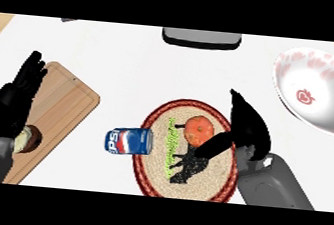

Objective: Pick the squash from the placemat and place it in the bowl

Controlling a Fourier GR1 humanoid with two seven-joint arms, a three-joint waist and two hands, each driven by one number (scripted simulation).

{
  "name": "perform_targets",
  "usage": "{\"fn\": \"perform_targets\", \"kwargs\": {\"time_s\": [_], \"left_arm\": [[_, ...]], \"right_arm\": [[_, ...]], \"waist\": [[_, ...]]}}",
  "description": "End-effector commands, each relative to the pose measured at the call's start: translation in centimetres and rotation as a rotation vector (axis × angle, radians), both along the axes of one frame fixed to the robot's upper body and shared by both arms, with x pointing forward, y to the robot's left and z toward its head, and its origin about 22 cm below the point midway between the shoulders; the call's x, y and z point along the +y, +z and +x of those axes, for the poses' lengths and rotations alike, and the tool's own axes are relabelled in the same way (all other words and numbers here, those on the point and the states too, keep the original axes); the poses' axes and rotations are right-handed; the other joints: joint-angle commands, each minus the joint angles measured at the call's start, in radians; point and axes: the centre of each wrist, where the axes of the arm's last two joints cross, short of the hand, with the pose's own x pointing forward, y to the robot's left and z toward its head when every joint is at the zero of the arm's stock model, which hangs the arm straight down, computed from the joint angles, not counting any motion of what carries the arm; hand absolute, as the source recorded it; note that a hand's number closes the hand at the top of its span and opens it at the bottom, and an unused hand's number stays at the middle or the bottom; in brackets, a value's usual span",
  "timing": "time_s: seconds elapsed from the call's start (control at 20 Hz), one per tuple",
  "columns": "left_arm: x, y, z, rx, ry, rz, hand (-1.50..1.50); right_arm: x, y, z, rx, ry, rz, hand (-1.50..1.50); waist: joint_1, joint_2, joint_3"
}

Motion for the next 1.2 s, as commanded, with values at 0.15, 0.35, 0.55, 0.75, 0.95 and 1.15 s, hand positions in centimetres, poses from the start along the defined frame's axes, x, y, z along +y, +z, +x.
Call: {"fn": "perform_targets", "kwargs": {"time_s": [0.15, 0.35, 0.55, 0.75, 0.95, 1.15], "left_arm": [[0.3, 0.2, 0.5, -0.002, 0.005, 0.011, 0.00], [-0.3, 0.6, 0.0, -0.002, 0.014, -0.005, 0.00], [0.0, -0.7, 0.5, 0.005, 0.019, -0.017, 0.00], [0.9, -0.4, 0.5, 0.001, 0.006, 0.007, 0.00], [0.6, 0.0, 0.4, -0.008, 0.004, -0.004, 0.00], [-1.4, -0.7, 0.3, 0.005, 0.007, -0.005, 0.00]], "right_arm": [[3.0, 0.7, 1.6, 0.127, -0.099, -0.220, -1.50], [2.7, -1.4, 1.3, 0.122, -0.098, -0.291, -1.50], [4.7, -0.2, 0.6, 0.130, -0.081, -0.262, -1.50], [4.8, -2.9, 1.3, 0.181, -0.080, -0.207, -1.50], [4.0, -4.6, 2.2, 0.201, -0.084, -0.220, -1.50], [4.5, -4.5, 1.6, 0.204, -0.091, -0.214, -1.50]], "waist": [[-0.005, -0.002, 0.001], [-0.004, -0.004, 0.002], [-0.015, -0.004, 0.002], [-0.008, -0.001, 0.002], [-0.006, 0.000, 0.002], [-0.007, -0.002, 0.003]]}}
